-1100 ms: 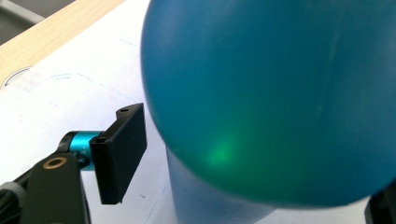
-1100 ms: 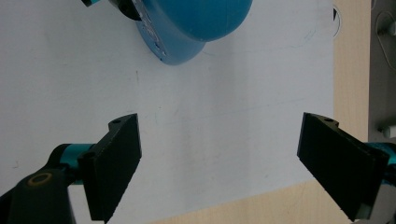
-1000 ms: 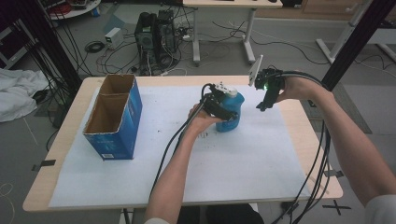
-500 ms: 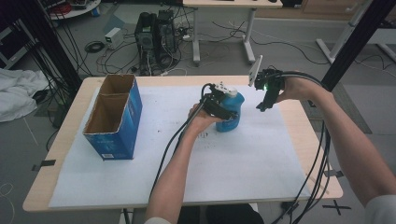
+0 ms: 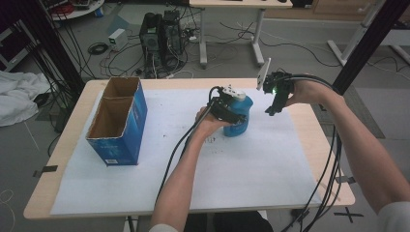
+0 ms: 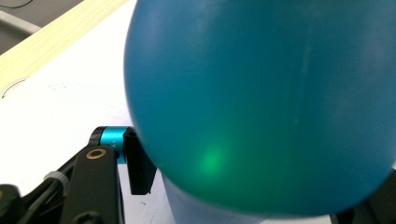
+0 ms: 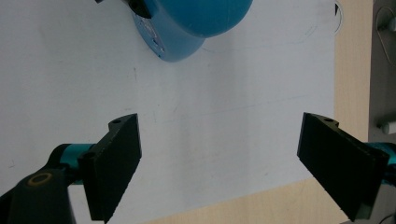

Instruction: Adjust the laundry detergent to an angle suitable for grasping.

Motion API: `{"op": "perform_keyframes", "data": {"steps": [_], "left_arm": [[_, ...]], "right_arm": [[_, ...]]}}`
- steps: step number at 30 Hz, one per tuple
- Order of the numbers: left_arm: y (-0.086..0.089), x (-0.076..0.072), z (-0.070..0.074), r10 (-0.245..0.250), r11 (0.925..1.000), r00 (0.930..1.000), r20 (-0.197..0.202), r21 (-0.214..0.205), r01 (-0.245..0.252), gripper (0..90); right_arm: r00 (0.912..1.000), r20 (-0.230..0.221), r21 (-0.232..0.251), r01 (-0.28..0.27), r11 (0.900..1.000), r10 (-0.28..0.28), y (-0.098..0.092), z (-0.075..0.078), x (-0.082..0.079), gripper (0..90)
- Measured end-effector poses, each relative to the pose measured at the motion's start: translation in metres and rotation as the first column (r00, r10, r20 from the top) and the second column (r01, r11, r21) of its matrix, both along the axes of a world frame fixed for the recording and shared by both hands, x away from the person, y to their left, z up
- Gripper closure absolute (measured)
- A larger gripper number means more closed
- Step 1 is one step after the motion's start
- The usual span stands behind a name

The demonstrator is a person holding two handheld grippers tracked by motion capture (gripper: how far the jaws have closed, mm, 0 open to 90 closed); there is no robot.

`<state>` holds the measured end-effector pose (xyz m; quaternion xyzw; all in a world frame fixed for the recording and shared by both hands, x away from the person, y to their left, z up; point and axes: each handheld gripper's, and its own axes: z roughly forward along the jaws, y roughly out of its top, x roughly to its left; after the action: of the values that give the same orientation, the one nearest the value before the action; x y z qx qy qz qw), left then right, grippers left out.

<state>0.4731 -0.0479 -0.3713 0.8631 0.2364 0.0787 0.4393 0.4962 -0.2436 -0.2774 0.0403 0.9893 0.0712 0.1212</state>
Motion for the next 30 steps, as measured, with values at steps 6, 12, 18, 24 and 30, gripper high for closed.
{"op": "perform_keyframes", "data": {"steps": [6,12,18,24,30], "left_arm": [[0.001,0.000,0.001,-0.024,0.9994,0.9996,0.018,0.024,0.023,42.5],[-0.001,-0.001,0.000,-0.010,0.9999,0.9999,0.011,-0.005,0.010,43.3],[-0.001,-0.001,0.000,-0.013,0.9999,0.9997,0.022,-0.003,0.013,44.4],[-0.001,-0.002,0.002,-0.027,0.9993,0.9985,0.047,0.028,0.026,44.9],[0.007,-0.007,0.011,-0.073,0.9965,0.9946,0.075,0.047,0.069,45.0]], "right_arm": [[1.0000,0.000,-0.006,-0.002,1.0000,0.002,0.000,0.001,0.000,12.9],[1.0000,0.001,-0.008,-0.001,1.0000,0.001,0.000,0.001,-0.001,12.9],[1.0000,0.003,-0.011,-0.002,0.9999,0.002,-0.001,0.001,-0.001,12.9],[1.0000,0.004,-0.009,0.003,1.0000,-0.003,-0.002,0.001,-0.001,12.9],[0.9999,-0.006,-0.044,0.011,0.9990,-0.012,-0.003,0.003,-0.003,12.9]]}}
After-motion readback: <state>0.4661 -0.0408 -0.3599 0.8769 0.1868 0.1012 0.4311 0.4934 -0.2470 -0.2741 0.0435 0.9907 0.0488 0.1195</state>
